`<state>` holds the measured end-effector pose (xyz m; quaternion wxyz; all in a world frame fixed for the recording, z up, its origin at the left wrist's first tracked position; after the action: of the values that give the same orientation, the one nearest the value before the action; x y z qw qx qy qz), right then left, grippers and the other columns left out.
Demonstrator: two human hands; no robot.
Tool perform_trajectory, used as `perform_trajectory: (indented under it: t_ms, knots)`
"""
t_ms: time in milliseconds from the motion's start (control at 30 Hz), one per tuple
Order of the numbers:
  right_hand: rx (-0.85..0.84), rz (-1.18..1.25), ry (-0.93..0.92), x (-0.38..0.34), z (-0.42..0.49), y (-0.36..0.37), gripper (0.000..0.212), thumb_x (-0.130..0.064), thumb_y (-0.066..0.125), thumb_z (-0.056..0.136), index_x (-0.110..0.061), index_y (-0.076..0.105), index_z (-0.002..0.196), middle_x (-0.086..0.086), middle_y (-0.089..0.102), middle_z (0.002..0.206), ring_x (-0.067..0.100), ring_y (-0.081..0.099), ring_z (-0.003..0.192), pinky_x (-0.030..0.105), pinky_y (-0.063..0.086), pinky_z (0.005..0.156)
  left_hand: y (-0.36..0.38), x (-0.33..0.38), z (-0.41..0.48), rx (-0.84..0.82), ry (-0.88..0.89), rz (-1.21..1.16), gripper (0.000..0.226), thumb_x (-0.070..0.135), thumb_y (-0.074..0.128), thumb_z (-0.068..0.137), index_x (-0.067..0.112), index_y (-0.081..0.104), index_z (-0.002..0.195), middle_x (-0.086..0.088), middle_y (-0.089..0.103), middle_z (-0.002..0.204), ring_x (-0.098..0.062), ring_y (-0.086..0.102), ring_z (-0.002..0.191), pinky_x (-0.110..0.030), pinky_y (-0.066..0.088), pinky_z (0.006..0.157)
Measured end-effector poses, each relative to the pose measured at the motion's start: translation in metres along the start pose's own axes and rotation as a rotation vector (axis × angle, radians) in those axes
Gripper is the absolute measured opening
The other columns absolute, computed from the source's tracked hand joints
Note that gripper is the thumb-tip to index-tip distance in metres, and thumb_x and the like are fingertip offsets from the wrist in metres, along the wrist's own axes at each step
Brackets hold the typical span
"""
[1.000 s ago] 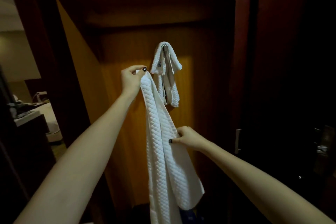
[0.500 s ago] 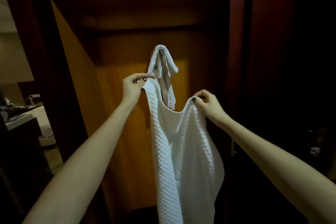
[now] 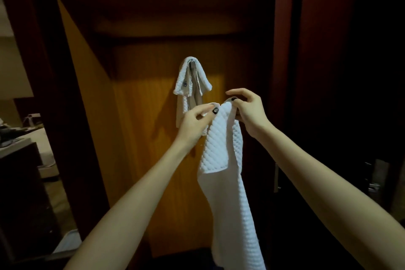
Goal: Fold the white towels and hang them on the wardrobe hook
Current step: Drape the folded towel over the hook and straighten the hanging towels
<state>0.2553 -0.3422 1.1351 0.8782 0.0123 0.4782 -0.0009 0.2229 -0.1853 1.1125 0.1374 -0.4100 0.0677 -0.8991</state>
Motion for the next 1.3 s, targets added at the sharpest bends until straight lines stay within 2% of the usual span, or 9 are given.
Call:
perform_trajectory:
  t_ms: [133, 233, 367, 567, 700, 833, 1067, 1233, 1300]
  knots:
    - [-0.035, -0.013, 0.030, 0.006, -0.003, -0.001, 0.035, 0.004, 0.042, 0.087, -0.017, 0.070, 0.090, 0.009, 0.067, 0.087, 0.018, 0.060, 0.072, 0.032, 0.053, 0.064, 0.012, -0.009, 0.000, -0.013, 0.014, 0.128, 0.047, 0.013, 0.073, 0.082, 0.012, 0.060, 0.127, 0.005, 0.056, 0.127, -0.006, 0.050, 0.120, -0.010, 0.041, 0.096]
    - [-0.164, 0.092, 0.028, 0.012, -0.014, -0.004, 0.033, 0.001, 0.038, 0.089, -0.009, 0.067, 0.102, -0.006, 0.064, 0.065, 0.007, 0.060, 0.061, 0.022, 0.050, 0.059, 0.009, -0.016, -0.001, 0.083, 0.012, 0.031, 0.038, 0.004, 0.074, 0.080, 0.008, 0.067, 0.117, 0.007, 0.063, 0.112, -0.011, 0.057, 0.114, -0.007, 0.046, 0.085]
    - [-0.284, 0.210, 0.027, 0.021, -0.024, -0.013, 0.047, 0.007, 0.035, 0.089, -0.020, 0.063, 0.115, 0.018, 0.065, 0.103, 0.030, 0.064, 0.097, 0.039, 0.051, 0.086, 0.006, -0.022, 0.001, 0.132, -0.001, -0.021, 0.031, 0.009, 0.078, 0.077, 0.008, 0.072, 0.108, 0.010, 0.069, 0.100, -0.008, 0.065, 0.102, -0.020, 0.053, 0.084]
    - [-0.380, -0.202, -0.271, 0.021, -0.037, -0.018, 0.058, 0.018, 0.048, 0.082, -0.021, 0.062, 0.122, 0.000, 0.063, 0.122, 0.013, 0.059, 0.114, 0.033, 0.050, 0.095, 0.010, -0.022, 0.007, 0.118, -0.073, -0.151, 0.019, 0.011, 0.078, 0.078, 0.021, 0.076, 0.094, 0.014, 0.073, 0.079, 0.000, 0.068, 0.079, -0.015, 0.052, 0.068]
    - [-0.467, -0.273, -0.155, 0.022, -0.039, -0.022, 0.032, -0.016, 0.071, 0.086, -0.023, 0.067, 0.117, 0.008, 0.069, 0.097, 0.012, 0.063, 0.086, 0.029, 0.053, 0.082, 0.005, -0.028, 0.009, 0.164, -0.135, -0.210, 0.020, 0.012, 0.078, 0.078, 0.017, 0.076, 0.097, 0.002, 0.074, 0.093, -0.016, 0.068, 0.097, -0.031, 0.055, 0.087]
    - [-0.579, -0.331, -0.094, 0.023, -0.044, -0.009, 0.015, -0.013, 0.070, 0.088, -0.015, 0.071, 0.103, 0.008, 0.070, 0.098, 0.018, 0.068, 0.085, 0.028, 0.056, 0.073, 0.005, -0.030, 0.009, 0.189, -0.154, -0.192, 0.022, 0.011, 0.076, 0.079, 0.013, 0.074, 0.101, 0.001, 0.073, 0.098, -0.016, 0.066, 0.103, -0.034, 0.053, 0.092]
    - [-0.409, -0.025, -0.016, 0.016, -0.043, -0.010, 0.008, -0.008, 0.067, 0.089, -0.006, 0.070, 0.096, -0.005, 0.058, 0.060, 0.003, 0.054, 0.056, 0.015, 0.046, 0.059, -0.004, -0.039, 0.007, 0.289, -0.237, -0.321, 0.024, 0.022, 0.064, 0.091, 0.001, 0.074, 0.087, -0.003, 0.069, 0.076, -0.017, 0.062, 0.071, -0.031, 0.049, 0.066]
    - [-0.626, 0.066, 0.116, 0.014, -0.050, -0.011, 0.024, 0.005, 0.047, 0.097, 0.001, 0.058, 0.118, 0.008, 0.073, 0.097, 0.019, 0.070, 0.099, 0.028, 0.057, 0.083, -0.012, -0.033, 0.007, 0.207, -0.200, -0.251, 0.039, 0.038, 0.044, 0.100, 0.024, 0.076, 0.082, 0.003, 0.075, 0.095, -0.017, 0.068, 0.095, -0.033, 0.053, 0.080]
    - [-0.552, -0.080, 0.061, 0.010, -0.048, -0.011, 0.023, 0.004, 0.059, 0.091, 0.002, 0.060, 0.114, 0.009, 0.075, 0.093, 0.019, 0.072, 0.092, 0.023, 0.057, 0.078, -0.012, -0.029, 0.005, 0.170, -0.189, -0.212, 0.040, 0.039, 0.043, 0.100, 0.025, 0.075, 0.082, 0.007, 0.074, 0.096, -0.011, 0.067, 0.097, -0.025, 0.053, 0.074]
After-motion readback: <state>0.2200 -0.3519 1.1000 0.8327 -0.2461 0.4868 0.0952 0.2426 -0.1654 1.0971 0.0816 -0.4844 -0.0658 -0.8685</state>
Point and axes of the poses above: each hand's wrist, its own z-axis towards the middle knuckle, its own y-axis out of the palm, x = y × z, the point moved 2 cm from there along z, towards the middle knuckle
